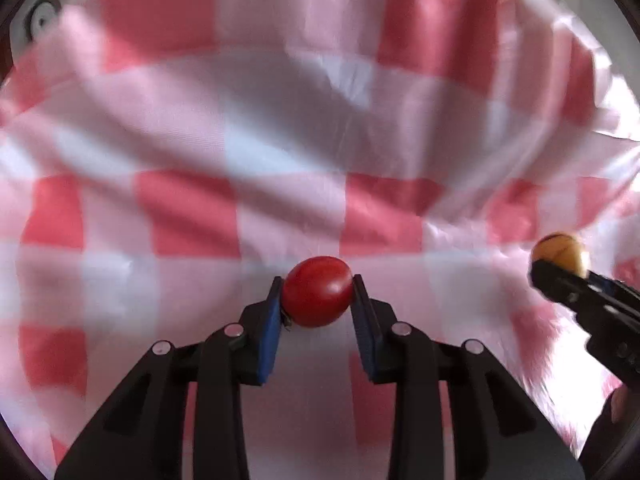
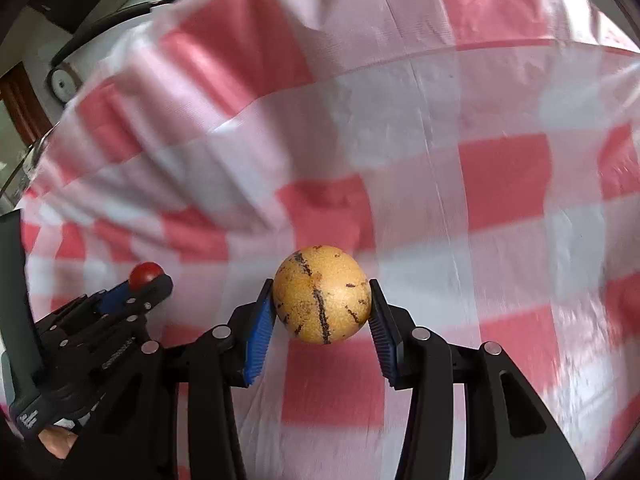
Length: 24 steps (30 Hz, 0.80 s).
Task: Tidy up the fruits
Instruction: 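Grasp the striped yellow fruit with the right tool while the left tool grasps a tomato, then carry the striped fruit and tomato to the white box and open both tools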
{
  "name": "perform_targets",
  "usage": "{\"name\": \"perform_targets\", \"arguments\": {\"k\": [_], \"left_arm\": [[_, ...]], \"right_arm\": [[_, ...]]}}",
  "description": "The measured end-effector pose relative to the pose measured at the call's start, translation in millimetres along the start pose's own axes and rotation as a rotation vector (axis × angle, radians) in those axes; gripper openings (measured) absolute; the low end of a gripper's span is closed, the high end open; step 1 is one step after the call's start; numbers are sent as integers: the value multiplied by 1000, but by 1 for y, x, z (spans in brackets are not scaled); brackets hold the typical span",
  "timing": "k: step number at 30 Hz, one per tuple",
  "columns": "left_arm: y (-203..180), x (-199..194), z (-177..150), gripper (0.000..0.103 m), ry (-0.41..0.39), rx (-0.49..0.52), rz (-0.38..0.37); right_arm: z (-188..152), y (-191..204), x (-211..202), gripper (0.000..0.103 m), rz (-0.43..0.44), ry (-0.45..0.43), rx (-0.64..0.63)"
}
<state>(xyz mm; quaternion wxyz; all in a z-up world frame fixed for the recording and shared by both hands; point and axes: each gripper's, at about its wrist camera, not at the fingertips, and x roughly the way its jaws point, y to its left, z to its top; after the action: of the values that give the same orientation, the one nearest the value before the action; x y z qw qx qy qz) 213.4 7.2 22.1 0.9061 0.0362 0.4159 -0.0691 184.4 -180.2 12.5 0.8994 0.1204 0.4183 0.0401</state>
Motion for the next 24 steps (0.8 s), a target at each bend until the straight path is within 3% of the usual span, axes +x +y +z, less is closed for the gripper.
{"name": "perform_targets", "arguments": {"k": [6, 14, 18, 24], "left_arm": [[23, -87, -63, 33, -40, -18, 96], [61, -219, -180, 33, -71, -39, 264], [84, -268, -232, 33, -84, -71, 292], [111, -322, -300, 33, -106, -130, 329]], "right_arm": [[-53, 29, -40, 44, 65, 27, -60], [-150, 124, -111, 44, 203, 65, -218], [-199, 167, -149, 44, 256, 70, -304], [-245, 214, -182, 44, 283, 58, -422]]}}
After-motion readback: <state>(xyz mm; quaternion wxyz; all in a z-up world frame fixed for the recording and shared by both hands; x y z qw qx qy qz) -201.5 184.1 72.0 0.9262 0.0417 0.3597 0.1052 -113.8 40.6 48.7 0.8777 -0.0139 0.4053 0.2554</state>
